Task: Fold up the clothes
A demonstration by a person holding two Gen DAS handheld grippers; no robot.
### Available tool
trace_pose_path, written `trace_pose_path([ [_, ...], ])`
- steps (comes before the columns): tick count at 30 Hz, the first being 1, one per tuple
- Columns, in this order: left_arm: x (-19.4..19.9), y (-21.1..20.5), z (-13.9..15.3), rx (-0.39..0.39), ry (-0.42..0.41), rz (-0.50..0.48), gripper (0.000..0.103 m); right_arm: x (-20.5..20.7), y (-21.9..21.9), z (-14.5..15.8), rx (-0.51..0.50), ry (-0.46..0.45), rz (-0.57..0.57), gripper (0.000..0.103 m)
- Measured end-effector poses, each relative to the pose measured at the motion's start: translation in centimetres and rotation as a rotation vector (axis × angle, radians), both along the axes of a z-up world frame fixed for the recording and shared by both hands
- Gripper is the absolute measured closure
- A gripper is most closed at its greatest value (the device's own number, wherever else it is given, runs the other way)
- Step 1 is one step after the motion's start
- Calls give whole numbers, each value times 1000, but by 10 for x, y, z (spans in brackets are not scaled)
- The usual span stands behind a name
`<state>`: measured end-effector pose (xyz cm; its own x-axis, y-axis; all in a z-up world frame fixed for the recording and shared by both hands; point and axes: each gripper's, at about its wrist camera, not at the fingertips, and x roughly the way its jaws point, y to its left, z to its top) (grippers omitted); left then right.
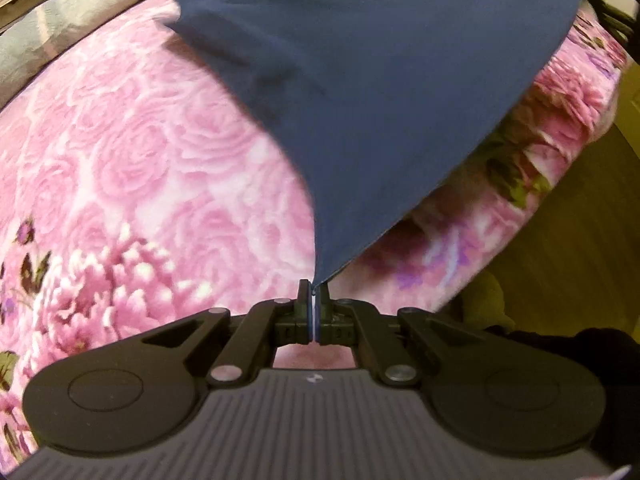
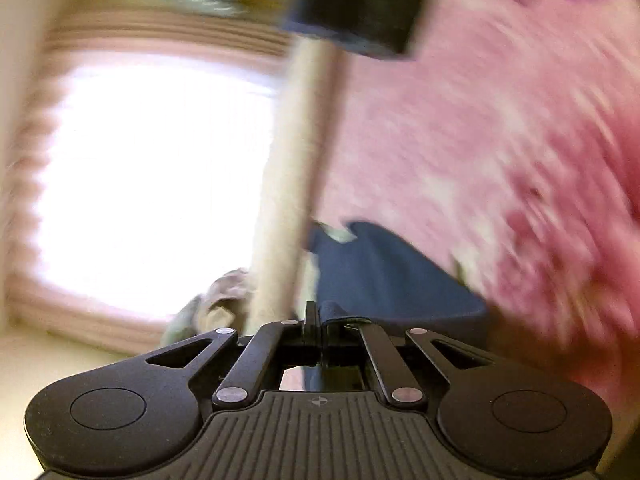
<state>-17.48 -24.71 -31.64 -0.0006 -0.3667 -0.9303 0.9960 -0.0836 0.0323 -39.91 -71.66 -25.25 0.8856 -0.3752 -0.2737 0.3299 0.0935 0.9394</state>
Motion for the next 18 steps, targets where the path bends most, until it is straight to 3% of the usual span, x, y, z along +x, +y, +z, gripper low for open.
trace_pose_path([
  [2, -3, 0, -4, 9, 6, 6, 103, 10, 0, -7, -43, 63, 74, 103],
  [10, 13, 4, -15, 30, 11, 80, 103, 21, 34, -76, 104, 253, 180, 102],
  [12, 16, 3, -16, 30, 10, 86, 103, 10, 41, -83, 144, 257, 181, 70],
  [13, 18, 3, -16, 31, 9, 88, 103, 2, 47, -83, 165, 248, 163, 29],
  [14, 19, 2, -17, 32, 9, 86, 103, -5, 52, -83, 185, 239, 145, 19],
  [18, 18, 0, -20, 37, 3, 74, 103, -33, 58, -90, 296, 68, 43, 19],
])
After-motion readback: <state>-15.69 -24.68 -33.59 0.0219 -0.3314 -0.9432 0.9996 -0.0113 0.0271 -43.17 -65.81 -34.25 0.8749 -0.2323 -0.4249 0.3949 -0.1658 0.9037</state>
